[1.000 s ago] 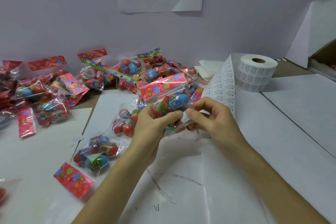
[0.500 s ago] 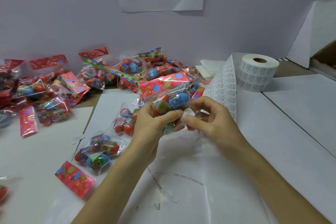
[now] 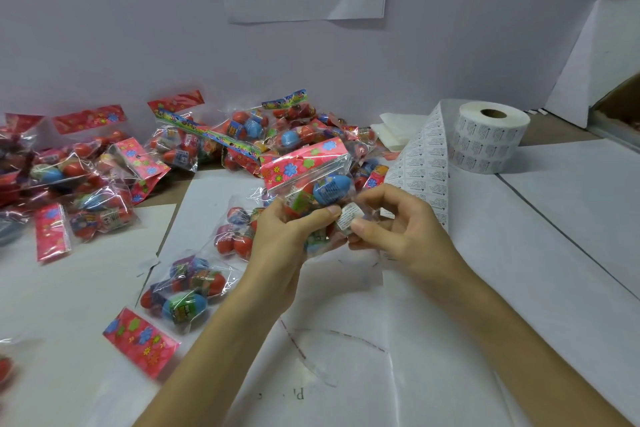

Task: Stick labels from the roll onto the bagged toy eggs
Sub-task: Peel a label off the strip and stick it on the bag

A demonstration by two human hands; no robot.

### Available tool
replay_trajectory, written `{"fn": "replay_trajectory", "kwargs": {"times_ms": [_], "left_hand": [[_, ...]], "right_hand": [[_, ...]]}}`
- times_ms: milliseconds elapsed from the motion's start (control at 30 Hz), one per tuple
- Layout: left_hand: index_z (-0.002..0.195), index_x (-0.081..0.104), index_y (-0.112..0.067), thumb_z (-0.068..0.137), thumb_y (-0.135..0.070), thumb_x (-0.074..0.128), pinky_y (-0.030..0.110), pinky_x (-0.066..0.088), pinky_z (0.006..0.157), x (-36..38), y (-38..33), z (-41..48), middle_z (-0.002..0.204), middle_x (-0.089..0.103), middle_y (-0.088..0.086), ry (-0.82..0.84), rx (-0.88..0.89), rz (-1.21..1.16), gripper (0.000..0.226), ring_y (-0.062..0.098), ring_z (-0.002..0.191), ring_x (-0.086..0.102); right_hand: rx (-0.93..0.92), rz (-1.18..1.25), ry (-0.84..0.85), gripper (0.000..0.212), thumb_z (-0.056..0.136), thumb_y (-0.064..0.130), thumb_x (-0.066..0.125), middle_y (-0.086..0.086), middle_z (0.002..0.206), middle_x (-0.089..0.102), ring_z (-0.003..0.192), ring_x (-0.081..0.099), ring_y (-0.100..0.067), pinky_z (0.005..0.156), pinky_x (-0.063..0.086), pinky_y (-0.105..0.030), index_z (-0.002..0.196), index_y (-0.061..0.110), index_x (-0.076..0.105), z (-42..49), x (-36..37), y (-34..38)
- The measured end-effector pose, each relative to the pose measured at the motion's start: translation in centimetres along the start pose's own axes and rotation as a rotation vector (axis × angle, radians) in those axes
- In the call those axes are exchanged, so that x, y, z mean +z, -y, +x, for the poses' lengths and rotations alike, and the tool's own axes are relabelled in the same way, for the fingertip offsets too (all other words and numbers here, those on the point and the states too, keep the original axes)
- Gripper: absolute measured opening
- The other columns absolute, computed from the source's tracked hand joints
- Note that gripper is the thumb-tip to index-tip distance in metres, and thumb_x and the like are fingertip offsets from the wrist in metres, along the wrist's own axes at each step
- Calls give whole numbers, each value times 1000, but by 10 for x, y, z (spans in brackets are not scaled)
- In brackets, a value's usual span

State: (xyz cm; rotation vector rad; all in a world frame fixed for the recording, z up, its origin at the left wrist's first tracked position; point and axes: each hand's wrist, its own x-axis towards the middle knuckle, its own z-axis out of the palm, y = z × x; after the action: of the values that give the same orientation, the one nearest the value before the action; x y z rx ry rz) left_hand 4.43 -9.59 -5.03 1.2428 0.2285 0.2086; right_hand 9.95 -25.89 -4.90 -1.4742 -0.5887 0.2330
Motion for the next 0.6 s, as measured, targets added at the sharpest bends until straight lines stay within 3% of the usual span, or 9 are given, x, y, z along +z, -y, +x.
{"fn": "replay_trajectory", "kwargs": {"times_ms": [267,433,600], "left_hand": [[128,64,-5,86,-2,75,52,60,94,0,0,0,114,77,14,-2,-3,26,44,34,104,75],[130,64,-7,86,-6,76,50,60,94,-1,-1,1,116,76,14,9,-35,26,45,35,105,75],[132,60,-6,75,-34,80,41,64,79,5,-6,-2,115,76,14,25,-69,2,67,34,99,76]], "right_hand": [[24,37,-71,3,95,4,67,-11,95,67,76,75,-25,67,61,-33,96,6,68,0,0,3],[68,59,-37,19,96,-7,59,-11,93,66,72,73,-23,65,60,-30,90,9,69,0,-2,4],[96,-28,-69,13,93,2,64,-14,93,71,80,72,-28,64,56,-24,88,13,69,1,-8,5]]}}
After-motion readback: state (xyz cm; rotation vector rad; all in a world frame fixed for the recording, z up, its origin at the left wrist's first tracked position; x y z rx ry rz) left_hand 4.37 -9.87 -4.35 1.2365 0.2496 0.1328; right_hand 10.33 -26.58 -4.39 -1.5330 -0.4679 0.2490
